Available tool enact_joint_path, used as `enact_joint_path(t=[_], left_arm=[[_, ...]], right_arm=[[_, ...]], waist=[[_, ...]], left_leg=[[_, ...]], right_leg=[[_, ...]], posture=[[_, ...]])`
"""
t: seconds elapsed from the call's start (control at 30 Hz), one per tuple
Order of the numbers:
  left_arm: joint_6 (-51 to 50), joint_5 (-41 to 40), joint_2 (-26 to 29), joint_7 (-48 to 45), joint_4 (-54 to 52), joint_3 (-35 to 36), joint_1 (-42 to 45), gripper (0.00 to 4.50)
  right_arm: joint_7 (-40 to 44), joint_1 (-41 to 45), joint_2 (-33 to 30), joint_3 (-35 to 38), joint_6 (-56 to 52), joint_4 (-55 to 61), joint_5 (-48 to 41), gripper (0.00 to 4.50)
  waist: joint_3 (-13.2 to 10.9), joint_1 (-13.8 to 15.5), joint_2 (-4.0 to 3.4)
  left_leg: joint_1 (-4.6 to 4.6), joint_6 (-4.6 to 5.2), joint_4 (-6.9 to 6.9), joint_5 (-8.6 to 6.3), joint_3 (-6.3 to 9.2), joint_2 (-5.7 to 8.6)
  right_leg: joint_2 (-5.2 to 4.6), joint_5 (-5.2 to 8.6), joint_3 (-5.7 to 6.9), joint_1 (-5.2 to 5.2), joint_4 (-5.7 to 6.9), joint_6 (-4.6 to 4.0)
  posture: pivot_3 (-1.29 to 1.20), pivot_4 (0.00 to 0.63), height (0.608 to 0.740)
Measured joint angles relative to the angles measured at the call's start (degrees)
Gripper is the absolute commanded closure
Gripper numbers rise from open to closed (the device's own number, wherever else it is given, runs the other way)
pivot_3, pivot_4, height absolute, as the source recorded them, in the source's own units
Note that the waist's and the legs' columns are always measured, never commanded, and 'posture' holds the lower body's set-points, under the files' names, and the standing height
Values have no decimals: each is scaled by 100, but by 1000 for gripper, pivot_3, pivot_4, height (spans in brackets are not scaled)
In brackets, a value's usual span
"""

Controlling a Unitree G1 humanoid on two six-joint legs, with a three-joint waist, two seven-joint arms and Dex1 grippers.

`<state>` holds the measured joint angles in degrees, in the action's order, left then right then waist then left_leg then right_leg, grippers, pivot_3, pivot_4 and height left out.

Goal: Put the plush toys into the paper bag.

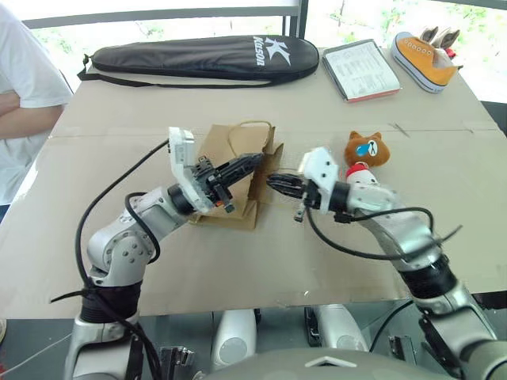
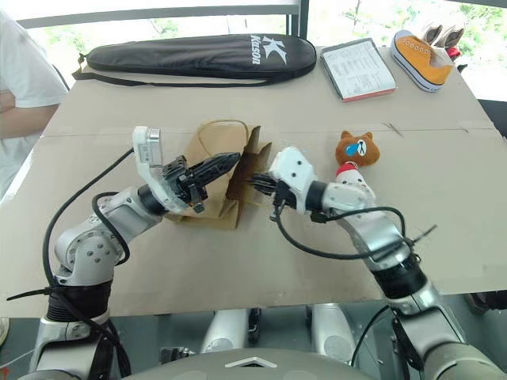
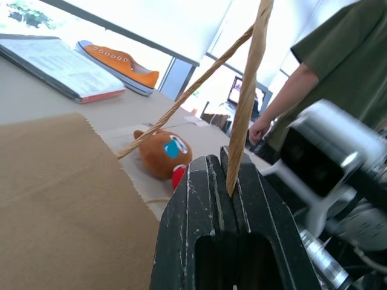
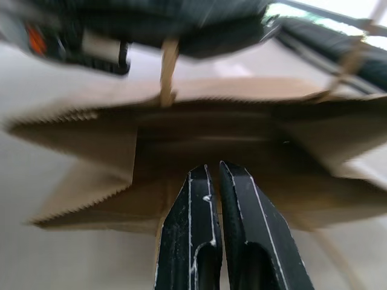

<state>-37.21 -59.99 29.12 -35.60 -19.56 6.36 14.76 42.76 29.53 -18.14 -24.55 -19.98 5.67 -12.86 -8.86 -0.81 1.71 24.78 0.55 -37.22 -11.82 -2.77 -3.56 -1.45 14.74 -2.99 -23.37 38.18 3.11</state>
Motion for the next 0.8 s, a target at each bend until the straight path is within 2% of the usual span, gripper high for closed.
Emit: enact_joint_path(t=[0.13,0.2,0.27,0.37,0.57,0.67,0.8], left_arm=[[-67,-45,-104,158,-142,46,-68,4500],[-71,-26,-229,233,-244,27,-155,4500],[-62,18,-277,302,-298,24,-212,4500],[19,24,-341,535,-440,249,-317,4500],[61,-25,49,867,-550,1037,-285,4500],[145,58,209,924,-494,1315,-138,4500],[166,201,245,859,-430,1334,-132,4500]], right_arm=[[412,254,545,-195,629,-1355,212,4490],[547,463,1176,-171,1065,-2440,237,4490],[626,468,1521,-192,1296,-3131,266,4490],[721,604,1684,-199,1676,-3611,487,4490],[422,655,1791,-190,1609,-3721,864,4490],[184,669,1834,-112,1484,-3686,962,4490],[67,504,1768,-87,1424,-3315,1082,4490]], waist=[[0,-14,0],[0,-39,0],[-1,-18,-2],[3,-27,1],[7,-37,-1],[8,-30,-3],[6,-12,-5]], left_leg=[[-3,0,1,0,0,0],[-6,-1,3,0,3,-4],[-3,-2,5,0,7,-5],[-11,-3,3,0,1,-6],[-105,-7,15,0,0,-8],[-107,-10,14,1,3,-8],[-100,-14,11,4,-2,-7]], right_leg=[[3,0,-1,0,0,-1],[9,-1,-2,2,1,-2],[9,-1,3,2,1,-2],[7,-1,-2,6,1,-3],[9,15,-3,74,16,-28],[9,14,-3,74,16,-32],[4,12,-3,70,15,-36]], posture=[[0,150,740],[0,150,740],[0,150,740],[0,150,740],[0,150,740],[0,150,740],[0,150,740]])
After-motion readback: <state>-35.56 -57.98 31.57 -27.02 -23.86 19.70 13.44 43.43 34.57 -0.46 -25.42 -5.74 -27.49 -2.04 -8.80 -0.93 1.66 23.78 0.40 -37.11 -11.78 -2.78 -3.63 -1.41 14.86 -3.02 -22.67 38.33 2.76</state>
